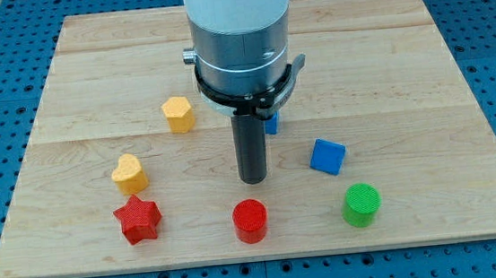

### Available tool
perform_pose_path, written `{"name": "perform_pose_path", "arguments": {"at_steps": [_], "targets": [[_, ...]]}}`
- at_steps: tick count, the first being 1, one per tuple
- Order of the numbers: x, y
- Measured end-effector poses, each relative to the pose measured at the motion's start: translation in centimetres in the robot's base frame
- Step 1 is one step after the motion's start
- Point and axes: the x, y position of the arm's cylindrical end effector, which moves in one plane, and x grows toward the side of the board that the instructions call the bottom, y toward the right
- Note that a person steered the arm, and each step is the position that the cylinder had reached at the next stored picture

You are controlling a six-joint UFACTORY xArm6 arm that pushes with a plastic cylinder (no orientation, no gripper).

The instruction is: Push the red circle closer to the red star and yellow heart

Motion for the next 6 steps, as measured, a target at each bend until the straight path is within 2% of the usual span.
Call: {"name": "perform_pose_path", "arguments": {"at_steps": [1, 2, 3, 5, 6], "targets": [[1.1, 2.1], [4.1, 4.9], [7.4, 2.8], [3.2, -9.5], [2.3, -7.4]]}}
